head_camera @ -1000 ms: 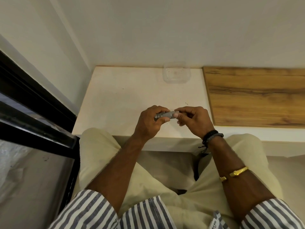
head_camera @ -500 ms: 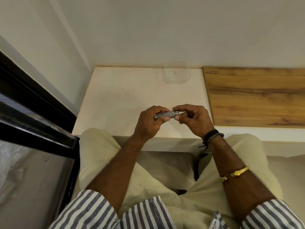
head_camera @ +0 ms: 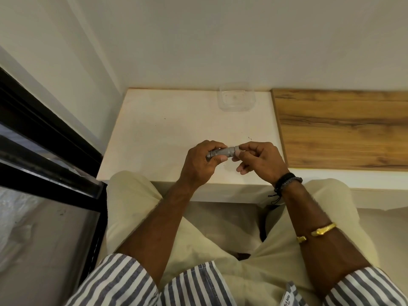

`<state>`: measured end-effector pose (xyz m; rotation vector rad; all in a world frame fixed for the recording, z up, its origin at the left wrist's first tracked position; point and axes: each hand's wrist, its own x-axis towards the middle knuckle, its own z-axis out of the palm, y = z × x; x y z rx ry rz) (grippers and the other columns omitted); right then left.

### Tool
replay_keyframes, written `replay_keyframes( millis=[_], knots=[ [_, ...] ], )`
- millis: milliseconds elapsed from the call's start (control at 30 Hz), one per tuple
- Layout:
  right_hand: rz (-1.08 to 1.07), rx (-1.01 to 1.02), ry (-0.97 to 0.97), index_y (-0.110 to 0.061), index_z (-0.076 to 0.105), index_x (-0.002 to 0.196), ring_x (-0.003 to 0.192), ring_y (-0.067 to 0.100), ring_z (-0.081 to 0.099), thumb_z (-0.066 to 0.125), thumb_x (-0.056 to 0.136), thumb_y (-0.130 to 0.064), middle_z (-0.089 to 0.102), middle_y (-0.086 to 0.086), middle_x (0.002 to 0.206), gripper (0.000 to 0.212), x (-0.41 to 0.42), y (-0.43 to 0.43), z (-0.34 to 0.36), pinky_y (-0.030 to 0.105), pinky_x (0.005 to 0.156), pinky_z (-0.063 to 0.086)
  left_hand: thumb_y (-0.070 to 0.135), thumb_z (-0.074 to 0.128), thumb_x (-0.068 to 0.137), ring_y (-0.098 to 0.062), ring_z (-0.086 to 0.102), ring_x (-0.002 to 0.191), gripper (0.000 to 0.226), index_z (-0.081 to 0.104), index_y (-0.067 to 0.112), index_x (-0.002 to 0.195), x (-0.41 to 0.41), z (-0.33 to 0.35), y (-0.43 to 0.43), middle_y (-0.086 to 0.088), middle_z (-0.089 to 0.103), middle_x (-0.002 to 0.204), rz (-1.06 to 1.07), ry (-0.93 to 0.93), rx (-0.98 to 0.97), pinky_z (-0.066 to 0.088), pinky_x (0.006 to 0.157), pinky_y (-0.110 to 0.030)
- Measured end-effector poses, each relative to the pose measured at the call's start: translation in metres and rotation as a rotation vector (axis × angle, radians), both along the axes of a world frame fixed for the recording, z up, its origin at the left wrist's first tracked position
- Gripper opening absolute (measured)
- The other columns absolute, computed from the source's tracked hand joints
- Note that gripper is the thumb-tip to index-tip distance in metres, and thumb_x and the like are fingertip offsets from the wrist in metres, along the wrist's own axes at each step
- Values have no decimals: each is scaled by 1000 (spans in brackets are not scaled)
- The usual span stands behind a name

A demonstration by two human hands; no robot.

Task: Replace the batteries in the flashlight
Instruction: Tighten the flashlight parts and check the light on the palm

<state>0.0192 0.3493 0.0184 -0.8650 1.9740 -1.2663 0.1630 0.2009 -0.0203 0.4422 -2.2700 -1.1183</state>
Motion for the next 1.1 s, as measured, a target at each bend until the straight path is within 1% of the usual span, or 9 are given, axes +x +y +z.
replay_keyframes(
  millis=[167, 233, 400, 500, 667, 767, 867, 933, 1100],
  knots=[
    [-83, 96, 123, -8, 73, 73, 45, 22, 64, 53, 95, -62, 71, 10, 59, 61, 7, -2, 8, 28, 45, 54, 17, 73, 89, -10, 64, 93, 26, 68, 10, 113, 0, 5, 2, 4, 68, 105, -13, 41, 21, 55, 82, -20],
    [-118, 97, 120, -11, 74, 82, 51, 20, 69, 49, 92, -67, 74, 9, 69, 62, 6, -2, 8, 29, 49, 57, 17, 73, 89, -10, 64, 94, 26, 68, 9, 113, -2, 4, 3, 1, 70, 107, -8, 40, 43, 54, 83, -19],
    [2, -84, -50, -13, 65, 124, 81, 26, 77, 68, 95, -8, 73, 10, 110, 30, -3, 1, 4, 39, 70, 65, 20, 72, 88, -8, 63, 93, 28, 69, 9, 113, -1, 0, 1, -2, 71, 108, 20, 5, 33, 52, 84, -14],
    [-32, -52, 25, -8, 73, 110, 66, 26, 75, 69, 97, -19, 77, 11, 89, 18, 1, 0, 5, 39, 63, 64, 21, 71, 89, -9, 64, 92, 27, 69, 8, 113, 0, 0, 1, 0, 70, 106, 21, 0, 37, 53, 83, -17],
    [-169, 121, 155, -9, 73, 79, 47, 20, 68, 49, 101, -56, 72, 9, 63, 57, 9, -2, 5, 29, 48, 58, 19, 72, 89, -9, 63, 92, 25, 68, 13, 113, -2, 1, 7, 7, 68, 105, -32, -13, 4, 53, 83, -18],
    [-62, -22, 3, -13, 69, 117, 74, 24, 76, 61, 102, -29, 75, 11, 100, 23, 4, -1, 5, 38, 68, 65, 20, 72, 89, -10, 64, 92, 24, 68, 13, 112, -2, -2, 5, 1, 71, 105, -4, -31, 26, 54, 83, -20],
    [-8, -71, 36, -9, 70, 119, 78, 25, 78, 68, 94, -5, 76, 10, 104, 25, 0, -2, 1, 40, 73, 65, 21, 71, 89, -9, 63, 91, 25, 69, 12, 112, -1, -3, 1, 3, 70, 105, 22, -43, 32, 52, 81, -17],
    [-48, -43, 71, -7, 74, 109, 69, 24, 77, 67, 98, -15, 77, 11, 90, 16, 2, -3, 1, 42, 69, 65, 20, 72, 89, -8, 63, 90, 24, 68, 13, 112, -1, -2, 2, 4, 70, 104, 13, -40, 27, 51, 81, -16],
    [-184, 182, 190, -10, 71, 75, 41, 20, 64, 47, 101, -57, 70, 9, 57, 59, 9, -4, 5, 29, 44, 56, 19, 72, 90, -7, 63, 92, 24, 69, 13, 112, -3, 3, 7, 8, 68, 104, -38, -20, 23, 53, 82, -17]
  ],
)
